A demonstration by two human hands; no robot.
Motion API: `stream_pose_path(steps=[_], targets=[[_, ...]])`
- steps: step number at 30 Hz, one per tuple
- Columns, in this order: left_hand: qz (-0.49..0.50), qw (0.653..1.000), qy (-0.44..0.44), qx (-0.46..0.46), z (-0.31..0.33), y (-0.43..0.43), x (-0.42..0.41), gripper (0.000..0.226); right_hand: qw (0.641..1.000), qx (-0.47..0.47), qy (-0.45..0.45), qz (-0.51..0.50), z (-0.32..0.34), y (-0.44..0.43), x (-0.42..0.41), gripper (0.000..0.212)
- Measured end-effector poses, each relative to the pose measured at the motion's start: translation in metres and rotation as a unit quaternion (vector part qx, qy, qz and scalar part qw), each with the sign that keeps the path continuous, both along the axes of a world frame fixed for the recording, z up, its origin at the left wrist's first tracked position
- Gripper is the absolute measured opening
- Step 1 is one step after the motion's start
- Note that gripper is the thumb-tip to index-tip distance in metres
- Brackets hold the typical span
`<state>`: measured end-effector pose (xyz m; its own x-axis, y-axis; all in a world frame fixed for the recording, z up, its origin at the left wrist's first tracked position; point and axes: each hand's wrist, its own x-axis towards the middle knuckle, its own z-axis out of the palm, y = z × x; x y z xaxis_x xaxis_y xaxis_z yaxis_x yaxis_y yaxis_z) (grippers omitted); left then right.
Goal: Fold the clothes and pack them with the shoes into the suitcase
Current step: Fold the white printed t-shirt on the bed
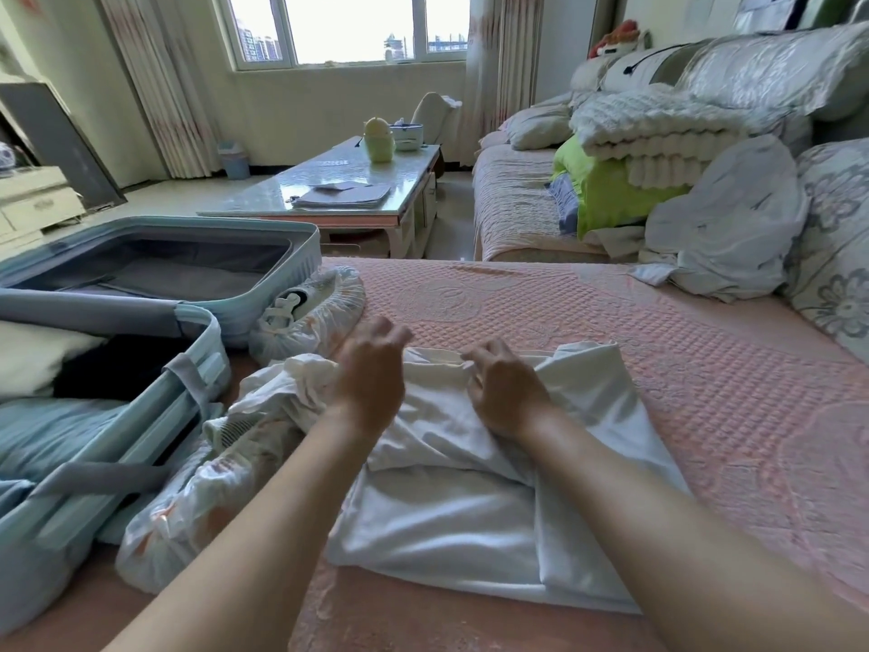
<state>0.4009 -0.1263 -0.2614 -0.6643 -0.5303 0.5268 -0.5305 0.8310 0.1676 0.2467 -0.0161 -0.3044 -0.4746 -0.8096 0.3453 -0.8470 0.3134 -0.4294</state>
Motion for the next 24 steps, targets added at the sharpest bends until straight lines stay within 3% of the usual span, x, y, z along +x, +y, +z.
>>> stream_pose_path(steps=[2,5,7,10,14,17,21,24], targets=[[-0.047,0.991,-0.129,-0.007,-0.013,0.016,-0.002,0.04,0.996,0.067,0.039,0.048,0.001,0.007,0.007,0.046],[-0.004,0.938,-0.326,0.114,-0.034,0.022,0.008,0.057,0.963,0.246,0.091,0.066,-0.001,0.011,0.012,0.06],[-0.001,0.934,-0.331,0.137,-0.036,0.022,0.018,0.06,0.945,0.311,0.088,0.046,-0.001,0.01,0.017,0.064],[-0.012,0.956,-0.276,0.102,-0.025,0.025,0.035,0.053,0.937,0.338,0.085,0.033,0.008,0.006,0.032,0.063],[0.033,0.986,-0.164,0.017,-0.007,0.019,0.068,0.052,0.947,0.306,0.075,0.068,0.019,0.004,0.058,0.062],[0.097,0.988,-0.12,-0.009,0.009,-0.004,0.097,0.061,0.961,0.25,0.042,0.105,0.021,0.003,0.079,0.061],[0.17,0.959,-0.226,0.019,0.023,-0.022,0.112,0.07,0.946,0.293,0.019,0.14,0.007,0.001,0.1,0.061],[0.179,0.935,-0.307,-0.001,0.033,-0.026,0.103,0.054,0.945,0.294,0.005,0.139,0.005,0.002,0.101,0.06]])
